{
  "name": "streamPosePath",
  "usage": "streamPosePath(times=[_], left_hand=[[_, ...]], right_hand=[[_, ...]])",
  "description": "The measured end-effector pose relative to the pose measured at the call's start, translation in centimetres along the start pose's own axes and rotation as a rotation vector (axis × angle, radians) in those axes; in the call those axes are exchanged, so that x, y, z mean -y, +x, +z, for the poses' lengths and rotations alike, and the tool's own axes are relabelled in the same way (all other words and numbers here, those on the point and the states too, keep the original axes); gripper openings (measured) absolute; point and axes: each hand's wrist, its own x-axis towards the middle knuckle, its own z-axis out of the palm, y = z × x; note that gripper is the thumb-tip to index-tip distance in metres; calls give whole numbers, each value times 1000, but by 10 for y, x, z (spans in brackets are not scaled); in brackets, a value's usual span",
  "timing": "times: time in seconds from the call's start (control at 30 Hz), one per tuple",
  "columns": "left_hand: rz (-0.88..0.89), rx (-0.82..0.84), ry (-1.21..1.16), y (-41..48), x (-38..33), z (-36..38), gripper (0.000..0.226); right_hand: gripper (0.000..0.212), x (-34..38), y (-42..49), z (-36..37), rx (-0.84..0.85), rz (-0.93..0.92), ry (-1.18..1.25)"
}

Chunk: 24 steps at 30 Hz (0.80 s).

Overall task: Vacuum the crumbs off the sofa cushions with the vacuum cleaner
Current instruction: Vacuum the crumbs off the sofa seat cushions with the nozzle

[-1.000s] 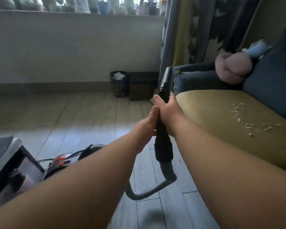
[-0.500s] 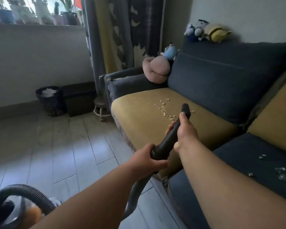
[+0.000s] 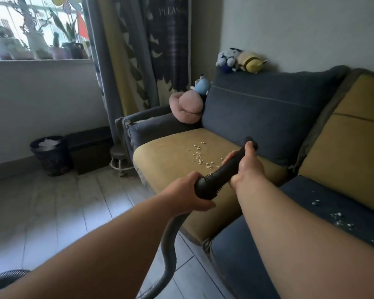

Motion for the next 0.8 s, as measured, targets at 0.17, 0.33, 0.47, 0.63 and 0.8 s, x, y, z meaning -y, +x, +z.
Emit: streamPosePath(times=[0.17, 0.33, 0.47, 0.63, 0.8], left_hand=[[91, -33, 36, 5, -29, -14, 43], [96, -25, 90, 13, -27, 0, 44], [75, -23, 134, 12, -8, 16, 42], [62, 25, 157, 9, 16, 16, 42], [14, 29, 44, 15, 51, 10, 43]], right_hand=[[34, 31, -25, 1, -1, -42, 60], [40, 27, -19, -10, -53, -75, -140], [60, -10, -11, -20, -108, -85, -274], [49, -45, -5, -19, -160, -66, -175], [49, -60, 9, -5, -205, -60, -170]])
